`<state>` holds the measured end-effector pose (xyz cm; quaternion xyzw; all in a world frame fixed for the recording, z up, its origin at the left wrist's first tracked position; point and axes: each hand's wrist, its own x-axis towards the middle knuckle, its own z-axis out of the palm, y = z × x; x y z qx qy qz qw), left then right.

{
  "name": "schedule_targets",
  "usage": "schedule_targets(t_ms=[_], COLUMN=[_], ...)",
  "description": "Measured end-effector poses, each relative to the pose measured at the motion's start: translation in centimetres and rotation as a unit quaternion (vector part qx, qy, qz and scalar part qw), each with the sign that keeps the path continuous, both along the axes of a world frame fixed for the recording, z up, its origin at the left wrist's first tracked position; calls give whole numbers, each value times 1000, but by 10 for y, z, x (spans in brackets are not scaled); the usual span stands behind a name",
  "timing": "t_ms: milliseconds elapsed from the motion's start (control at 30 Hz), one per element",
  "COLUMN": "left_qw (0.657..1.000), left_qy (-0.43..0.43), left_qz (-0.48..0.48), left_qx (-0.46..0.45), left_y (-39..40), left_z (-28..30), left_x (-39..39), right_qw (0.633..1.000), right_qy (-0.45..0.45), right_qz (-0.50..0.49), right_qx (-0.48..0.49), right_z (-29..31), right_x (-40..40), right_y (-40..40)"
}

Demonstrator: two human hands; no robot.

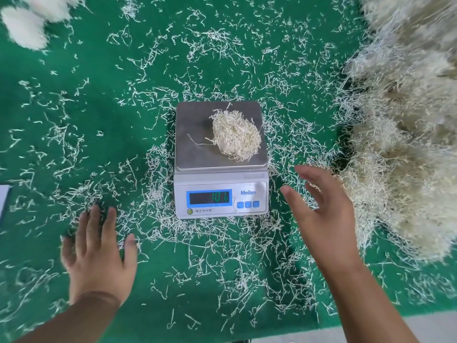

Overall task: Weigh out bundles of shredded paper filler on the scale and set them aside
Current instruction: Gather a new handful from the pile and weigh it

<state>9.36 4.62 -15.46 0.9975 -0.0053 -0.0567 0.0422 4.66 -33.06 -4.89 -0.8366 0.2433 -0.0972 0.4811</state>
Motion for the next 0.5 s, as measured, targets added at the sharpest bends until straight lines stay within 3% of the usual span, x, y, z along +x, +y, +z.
schedule_targets(t_ms=[267, 500], left_qw=[1000, 1000], left_qy=[-5, -2], left_qz=[-1, -2], left_qx=[0, -6], left_y=[0, 0], left_z=[-3, -1], left_x=[0, 0], right_qw=[1000, 995], right_qy=[-18, -62], right_qz=[14, 74], right_qx=[17, -24], right_z=[-2, 7], right_x=[9, 73], right_y=[5, 30])
